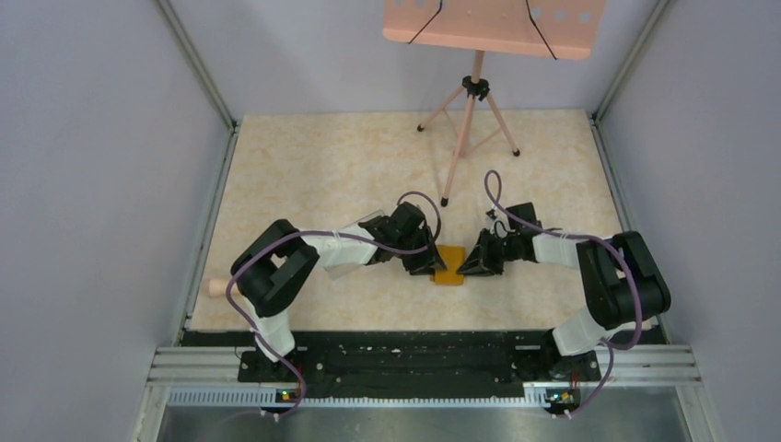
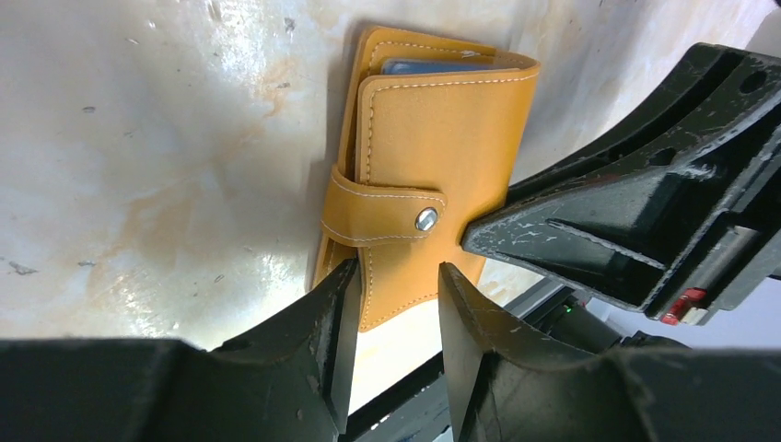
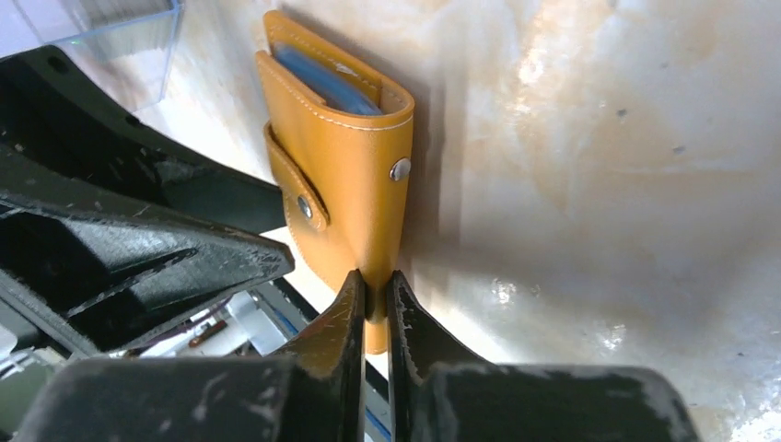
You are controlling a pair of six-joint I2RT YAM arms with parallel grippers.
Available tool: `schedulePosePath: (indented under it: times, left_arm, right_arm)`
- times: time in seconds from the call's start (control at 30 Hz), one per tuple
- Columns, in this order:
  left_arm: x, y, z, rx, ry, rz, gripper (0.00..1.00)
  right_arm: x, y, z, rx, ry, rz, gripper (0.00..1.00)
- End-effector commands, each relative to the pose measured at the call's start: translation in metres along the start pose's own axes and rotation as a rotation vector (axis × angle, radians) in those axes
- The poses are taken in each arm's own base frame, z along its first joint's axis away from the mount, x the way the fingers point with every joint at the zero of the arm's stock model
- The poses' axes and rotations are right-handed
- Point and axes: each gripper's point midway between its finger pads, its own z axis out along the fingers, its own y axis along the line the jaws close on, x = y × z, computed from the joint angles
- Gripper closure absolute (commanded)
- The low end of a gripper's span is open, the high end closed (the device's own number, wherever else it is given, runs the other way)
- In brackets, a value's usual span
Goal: Put the credit cards into the card holder
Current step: Pick up the card holder from the center of the board.
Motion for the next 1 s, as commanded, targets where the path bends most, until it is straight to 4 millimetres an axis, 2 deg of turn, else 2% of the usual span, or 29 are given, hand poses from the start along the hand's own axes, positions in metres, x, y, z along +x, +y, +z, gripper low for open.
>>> schedulePosePath:
  times: [0.0, 0.1, 0.27, 0.37, 0.47, 0.77, 0.97]
  left_arm:
    - [-0.012, -0.038, -0.023, 0.109, -0.074, 0.061, 0.59]
    - [-0.016, -0.03, -0.034, 0.054, -0.109, 0.076, 0.55]
    - [-0.025, -0.016, -0.068, -0.037, -0.21, 0.098, 0.42]
    - [-0.021, -0.024, -0.085, 0.021, -0.224, 0.128, 0.37]
    - [-0.011, -0.035, -0.092, 0.127, -0.204, 0.162, 0.34]
    - [0.012, -0.074, -0.1, 0.452, -0.139, 0.217, 0.35]
    - [0.014, -0.081, -0.104, 0.517, -0.148, 0.224, 0.45]
  right_arm:
    - [-0.007, 0.023, -0.008, -0.061, -0.047, -0.064, 1.0]
    - [-0.011, 0.028, -0.014, -0.055, -0.071, -0.086, 1.0]
    - [-0.013, 0.044, -0.032, -0.065, -0.113, -0.157, 1.0]
    - [-0.012, 0.06, -0.047, -0.097, -0.135, -0.215, 1.0]
    - [-0.007, 0.074, -0.059, -0.137, -0.152, -0.249, 1.0]
    - [0.012, 0.125, -0.085, -0.38, -0.15, -0.226, 1.0]
    - [0.018, 0.128, -0.089, -0.396, -0.138, -0.22, 1.0]
